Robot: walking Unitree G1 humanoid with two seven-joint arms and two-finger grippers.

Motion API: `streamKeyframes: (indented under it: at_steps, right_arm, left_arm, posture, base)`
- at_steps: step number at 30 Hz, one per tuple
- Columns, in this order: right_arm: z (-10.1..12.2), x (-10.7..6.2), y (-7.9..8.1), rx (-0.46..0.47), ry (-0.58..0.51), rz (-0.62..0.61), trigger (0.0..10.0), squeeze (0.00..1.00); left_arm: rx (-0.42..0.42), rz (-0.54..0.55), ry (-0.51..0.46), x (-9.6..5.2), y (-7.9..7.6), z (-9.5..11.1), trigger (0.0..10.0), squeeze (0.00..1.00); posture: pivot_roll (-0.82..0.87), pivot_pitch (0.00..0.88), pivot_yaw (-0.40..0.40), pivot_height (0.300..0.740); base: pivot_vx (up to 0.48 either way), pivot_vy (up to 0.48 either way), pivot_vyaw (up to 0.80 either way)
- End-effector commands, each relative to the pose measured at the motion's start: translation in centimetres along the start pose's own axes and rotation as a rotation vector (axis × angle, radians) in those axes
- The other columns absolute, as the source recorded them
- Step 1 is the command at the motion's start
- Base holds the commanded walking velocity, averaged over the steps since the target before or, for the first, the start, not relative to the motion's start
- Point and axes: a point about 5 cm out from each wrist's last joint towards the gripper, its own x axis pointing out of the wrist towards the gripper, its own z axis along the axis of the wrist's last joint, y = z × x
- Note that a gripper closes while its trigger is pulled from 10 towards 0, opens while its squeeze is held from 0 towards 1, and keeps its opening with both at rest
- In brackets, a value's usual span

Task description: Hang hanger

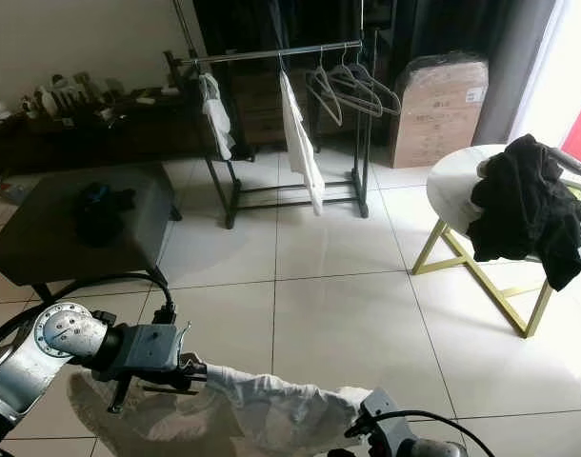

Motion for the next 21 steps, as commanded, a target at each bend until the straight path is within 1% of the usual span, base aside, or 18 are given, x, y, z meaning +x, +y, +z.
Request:
streamKeyframes:
  at_steps: [1, 6, 10, 15, 16, 17, 21]
  right_arm:
    - [0.6, 0.5, 0.3, -0.027, -0.014, 0.000, 10.0, 0.00]
    - [1.4, 0.6, 0.1, -0.008, -0.052, -0.053, 10.0, 0.00]
    - [1.7, 0.6, -0.1, -0.012, -0.065, -0.081, 10.0, 0.00]
    - [1.6, 0.7, -0.1, -0.006, -0.065, -0.084, 10.0, 0.00]
    - [1.6, 0.7, 0.0, -0.005, -0.063, -0.084, 3.2, 0.00]
    - [1.5, 0.7, 0.0, -0.002, -0.059, -0.085, 0.0, 0.00]
    - [1.2, 0.7, 0.1, 0.003, -0.051, -0.087, 0.0, 0.00]
  left_arm:
    - [0.009, 0.012, -0.017, -0.4, 0.2, 0.5, 10.0, 0.00]
    - [0.010, 0.010, -0.022, -0.3, 0.2, 0.6, 10.0, 0.00]
    - [0.010, 0.007, -0.021, -0.3, 0.2, 0.6, 10.0, 0.00]
    - [0.009, 0.010, -0.021, -0.3, 0.2, 0.7, 10.0, 0.00]
    - [0.009, 0.010, -0.021, -0.3, 0.2, 0.7, 10.0, 0.00]
    - [0.010, 0.012, -0.020, -0.3, 0.3, 0.7, 10.0, 0.00]
    - [0.011, 0.014, -0.020, -0.3, 0.3, 0.7, 10.0, 0.00]
  posture:
    - [-0.07, 0.071, 0.110, 0.740]
    - [-0.07, 0.072, 0.111, 0.740]
    - [-0.07, 0.073, 0.111, 0.740]
    - [-0.07, 0.074, 0.111, 0.740]
    - [-0.07, 0.074, 0.111, 0.740]
    - [-0.07, 0.073, 0.111, 0.740]
    - [-0.07, 0.073, 0.111, 0.740]
  base:
    - [0.000, 0.000, 0.00]
    - [0.000, 0.000, 0.00]
    - [0.000, 0.000, 0.00]
    - [0.000, 0.000, 0.00]
    - [0.000, 0.000, 0.00]
    - [0.000, 0.000, 0.00]
    - [0.000, 0.000, 0.00]
